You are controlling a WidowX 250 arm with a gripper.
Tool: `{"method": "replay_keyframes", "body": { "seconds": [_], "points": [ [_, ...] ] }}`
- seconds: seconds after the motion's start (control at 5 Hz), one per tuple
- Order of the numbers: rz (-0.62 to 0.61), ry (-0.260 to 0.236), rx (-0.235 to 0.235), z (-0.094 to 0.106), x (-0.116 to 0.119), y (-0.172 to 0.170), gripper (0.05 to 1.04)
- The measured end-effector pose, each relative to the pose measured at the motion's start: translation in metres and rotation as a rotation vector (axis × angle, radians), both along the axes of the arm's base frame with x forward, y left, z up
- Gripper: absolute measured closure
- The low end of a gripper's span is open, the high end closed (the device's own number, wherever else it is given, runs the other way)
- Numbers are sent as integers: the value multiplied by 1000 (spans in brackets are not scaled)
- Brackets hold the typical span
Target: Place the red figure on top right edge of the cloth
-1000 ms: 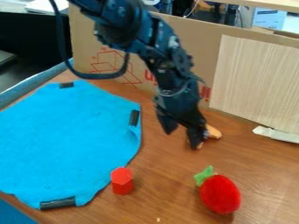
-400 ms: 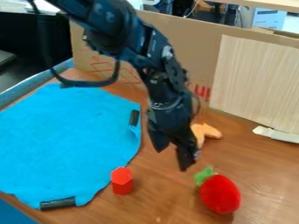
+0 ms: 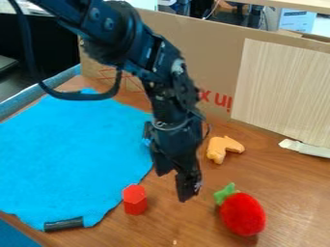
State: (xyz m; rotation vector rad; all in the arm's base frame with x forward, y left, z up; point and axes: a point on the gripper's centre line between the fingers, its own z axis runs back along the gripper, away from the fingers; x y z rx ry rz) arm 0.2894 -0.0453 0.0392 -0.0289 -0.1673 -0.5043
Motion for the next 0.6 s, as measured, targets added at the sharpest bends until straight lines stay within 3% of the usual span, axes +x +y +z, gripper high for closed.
{"method": "replay_keyframes", "body": {
  "seconds": [0.6],
  "points": [
    [-48,75,72,-5,-9,31,84]
  ]
}}
